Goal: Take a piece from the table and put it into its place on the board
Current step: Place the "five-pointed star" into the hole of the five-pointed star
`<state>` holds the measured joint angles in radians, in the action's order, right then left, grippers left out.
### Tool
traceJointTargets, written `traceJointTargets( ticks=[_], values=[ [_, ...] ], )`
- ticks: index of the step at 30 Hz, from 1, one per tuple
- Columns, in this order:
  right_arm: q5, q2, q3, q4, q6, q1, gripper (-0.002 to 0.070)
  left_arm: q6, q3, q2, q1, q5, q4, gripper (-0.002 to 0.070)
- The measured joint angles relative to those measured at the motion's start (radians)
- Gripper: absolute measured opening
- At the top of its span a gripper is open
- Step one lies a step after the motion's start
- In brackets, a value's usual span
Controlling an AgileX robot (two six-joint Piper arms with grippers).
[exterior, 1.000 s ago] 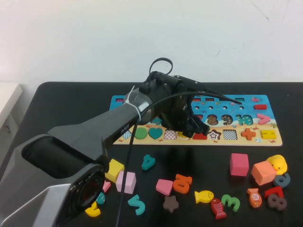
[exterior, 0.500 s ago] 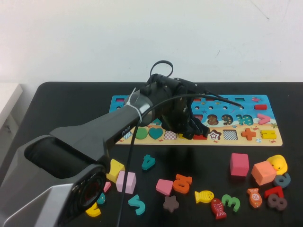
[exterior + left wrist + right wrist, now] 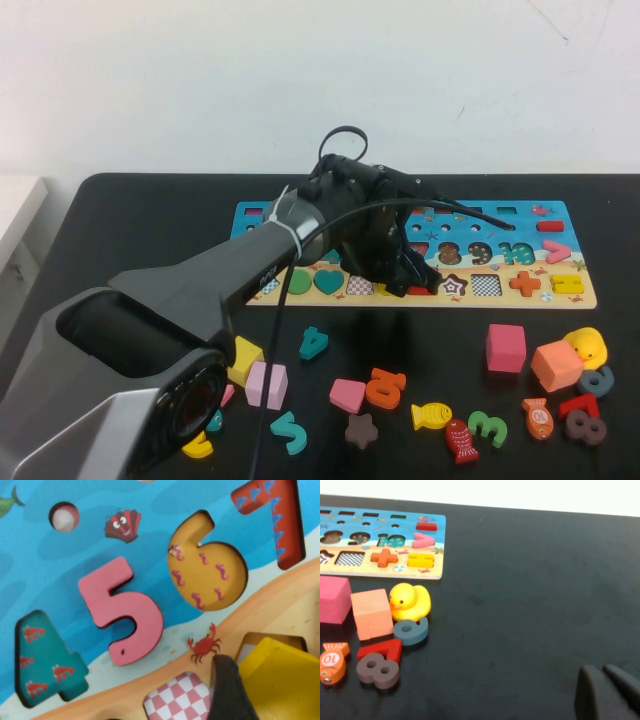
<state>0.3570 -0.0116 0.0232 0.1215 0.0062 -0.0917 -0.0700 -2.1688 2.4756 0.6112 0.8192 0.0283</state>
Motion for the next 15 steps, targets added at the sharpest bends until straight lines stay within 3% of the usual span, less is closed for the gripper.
traceJointTargets(
  ticks=[15],
  values=[
    [0.0, 0.0, 0.0, 0.0, 0.0, 0.0, 0.0019, 0.07, -0.155, 0.01, 0.0, 0.17, -0.053, 0.034]
  ],
)
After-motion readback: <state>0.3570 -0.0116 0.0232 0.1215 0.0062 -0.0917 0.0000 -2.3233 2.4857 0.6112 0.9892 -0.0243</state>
